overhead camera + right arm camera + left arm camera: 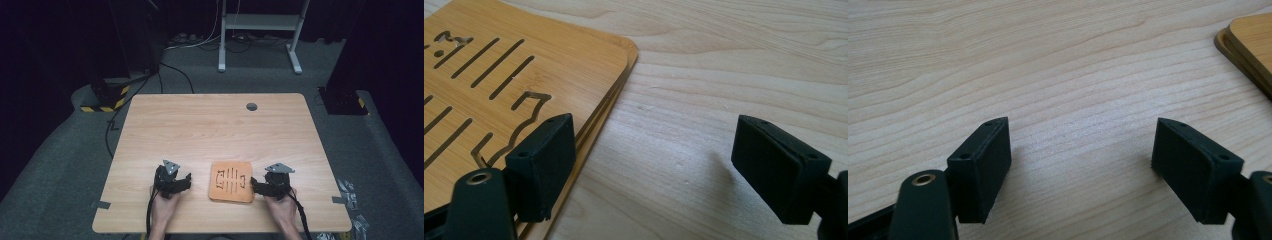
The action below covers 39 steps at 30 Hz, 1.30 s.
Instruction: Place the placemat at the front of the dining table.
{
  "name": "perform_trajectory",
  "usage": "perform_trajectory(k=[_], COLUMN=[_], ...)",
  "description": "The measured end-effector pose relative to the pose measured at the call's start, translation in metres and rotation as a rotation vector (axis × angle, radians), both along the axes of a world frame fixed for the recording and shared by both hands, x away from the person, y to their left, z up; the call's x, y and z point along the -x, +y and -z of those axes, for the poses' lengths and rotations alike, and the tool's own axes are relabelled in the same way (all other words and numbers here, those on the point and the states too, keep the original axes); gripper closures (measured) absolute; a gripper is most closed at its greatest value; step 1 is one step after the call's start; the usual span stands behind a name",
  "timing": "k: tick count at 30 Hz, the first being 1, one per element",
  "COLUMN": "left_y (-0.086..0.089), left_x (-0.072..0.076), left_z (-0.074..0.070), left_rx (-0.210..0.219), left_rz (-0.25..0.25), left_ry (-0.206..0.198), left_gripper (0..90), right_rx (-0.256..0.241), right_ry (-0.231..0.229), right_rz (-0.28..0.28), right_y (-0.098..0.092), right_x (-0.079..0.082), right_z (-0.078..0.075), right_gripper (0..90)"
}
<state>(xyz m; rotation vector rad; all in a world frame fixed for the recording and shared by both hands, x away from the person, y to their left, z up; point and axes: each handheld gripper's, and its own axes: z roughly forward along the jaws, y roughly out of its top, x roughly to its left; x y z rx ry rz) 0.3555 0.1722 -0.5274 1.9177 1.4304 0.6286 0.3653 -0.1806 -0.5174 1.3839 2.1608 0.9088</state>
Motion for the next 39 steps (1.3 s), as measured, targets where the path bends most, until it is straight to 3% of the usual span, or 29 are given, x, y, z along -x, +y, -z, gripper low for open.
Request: perform_trajectory(k=[7,13,19,22,29,30,39], left_y=[0.000,0.000,0.000,0.001,0.009,0.009,-0.002], left_x=[0.000,0.000,0.000,0.003,0.014,0.014,0.021], left_z=[0.000,0.000,0.000,-0.001,-0.005,-0.005,-0.007], left_rx=[0.000,0.000,0.007,0.032,0.160,0.173,0.196], left_rz=[0.001,0.000,0.011,0.034,0.150,0.167,0.328], left_ry=[0.000,0.000,0.001,-0.029,-0.117,-0.123,-0.158], left_gripper=[23.9,23.9,23.8,24.4,28.3,28.2,27.2], right_rx=[0.008,0.013,0.001,0.007,0.003,0.005,-0.011], right_ry=[0.012,-0.005,0.015,0.000,0.017,0.000,0.009], right_rz=[-0.011,-0.021,-0.032,-0.039,-0.058,-0.055,-0.057], right_y=[0.008,0.009,0.013,0.016,0.023,0.023,0.024], right_x=[0.003,0.003,0.005,0.003,0.004,0.003,0.004], right_z=[-0.003,-0.002,-0.003,-0.003,-0.003,-0.002,0.000], right_gripper=[17.9,17.9,18.0,17.9,17.9,18.0,17.9])
